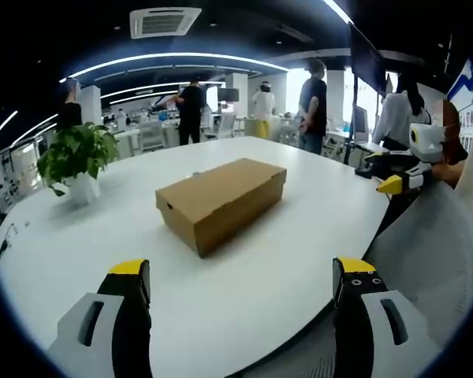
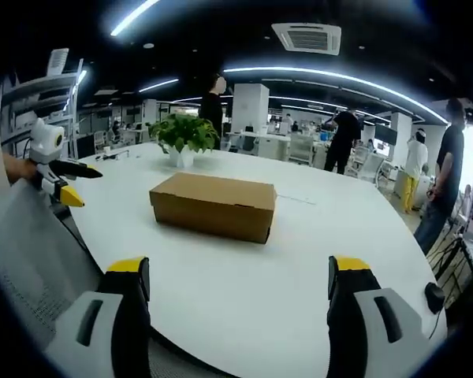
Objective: Operate the shoe box by opening the lid, removing the specified soft item, and placing it in the target area until the item is outside and the box remains undamaged.
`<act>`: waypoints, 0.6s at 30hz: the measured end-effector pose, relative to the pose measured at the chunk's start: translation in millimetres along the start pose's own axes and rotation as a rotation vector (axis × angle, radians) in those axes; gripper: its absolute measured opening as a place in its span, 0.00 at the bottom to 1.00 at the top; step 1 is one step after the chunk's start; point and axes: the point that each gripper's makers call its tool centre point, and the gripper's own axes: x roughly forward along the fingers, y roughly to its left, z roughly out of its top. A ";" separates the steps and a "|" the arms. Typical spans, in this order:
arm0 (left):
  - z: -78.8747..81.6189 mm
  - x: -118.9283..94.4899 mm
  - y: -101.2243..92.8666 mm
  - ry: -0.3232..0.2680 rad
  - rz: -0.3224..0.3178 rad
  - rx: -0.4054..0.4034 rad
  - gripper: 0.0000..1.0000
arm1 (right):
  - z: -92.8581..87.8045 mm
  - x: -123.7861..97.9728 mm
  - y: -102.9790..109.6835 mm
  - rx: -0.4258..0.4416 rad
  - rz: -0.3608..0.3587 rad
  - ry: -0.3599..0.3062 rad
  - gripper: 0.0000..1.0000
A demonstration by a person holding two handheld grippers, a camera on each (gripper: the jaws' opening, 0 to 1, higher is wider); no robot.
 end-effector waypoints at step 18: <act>7.7 -0.5 -1.1 -0.038 -0.018 -0.058 0.99 | 2.1 -0.3 -3.4 0.018 -0.014 -0.011 0.89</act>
